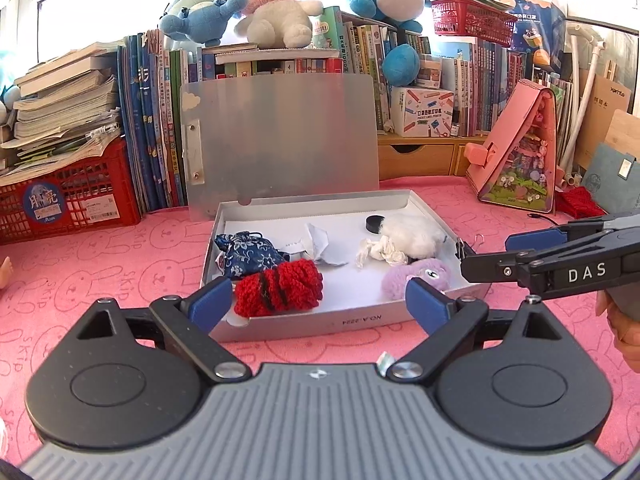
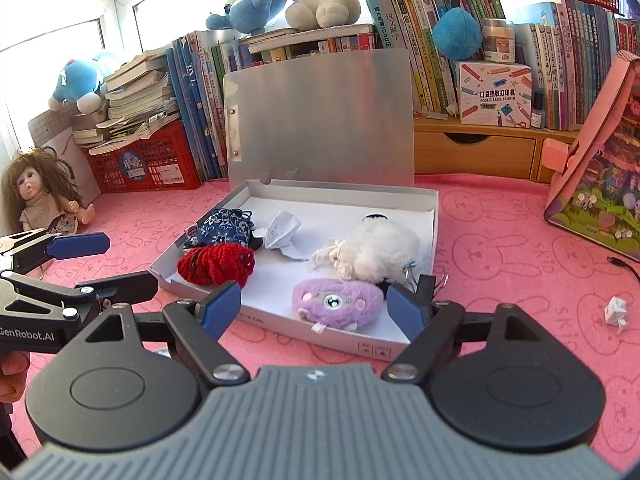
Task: Organize objects
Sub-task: 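Withdraw both open tools from the box toward the green gingham bundle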
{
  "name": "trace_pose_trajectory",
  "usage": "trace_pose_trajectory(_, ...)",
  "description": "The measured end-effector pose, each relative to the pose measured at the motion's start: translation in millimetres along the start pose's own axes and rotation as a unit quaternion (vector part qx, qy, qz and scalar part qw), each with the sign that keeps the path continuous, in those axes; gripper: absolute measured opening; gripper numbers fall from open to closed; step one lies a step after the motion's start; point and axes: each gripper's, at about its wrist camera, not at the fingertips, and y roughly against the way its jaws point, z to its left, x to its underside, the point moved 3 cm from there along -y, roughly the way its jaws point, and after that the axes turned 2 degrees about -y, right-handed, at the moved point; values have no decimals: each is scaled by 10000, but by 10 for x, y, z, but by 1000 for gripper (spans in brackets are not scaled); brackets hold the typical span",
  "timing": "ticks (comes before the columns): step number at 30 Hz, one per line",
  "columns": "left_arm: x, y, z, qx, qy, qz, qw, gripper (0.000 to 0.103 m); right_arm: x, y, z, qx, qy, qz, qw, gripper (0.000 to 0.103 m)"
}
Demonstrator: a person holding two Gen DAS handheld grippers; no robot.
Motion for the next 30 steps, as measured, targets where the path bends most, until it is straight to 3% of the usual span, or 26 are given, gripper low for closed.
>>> trace_pose_trajectory(6, 448, 231, -70, 132, 255, 17, 9996, 96, 300, -4, -2, -169, -295, 238, 9991, 88)
trace_pose_trajectory(16, 1092, 346, -298, -21, 383, 182, 9991, 93, 580, -54, -28, -258, -400, 592, 9971, 89)
trace_pose_trajectory(20, 1190, 278, -318, 15, 516, 349, 9981, 78, 639, -63, -25, -353, -504, 674, 9958, 90)
trace_pose_trajectory(23, 1261, 218, -336, -84, 511, 472, 9975, 63, 666, -64, 47, -857, -593, 769, 9916, 97)
trace_pose_trajectory(30, 1336, 205, -416, -347, 179, 291, 9988, 61, 628, -206, 441, -1045, -504, 958, 9886, 99)
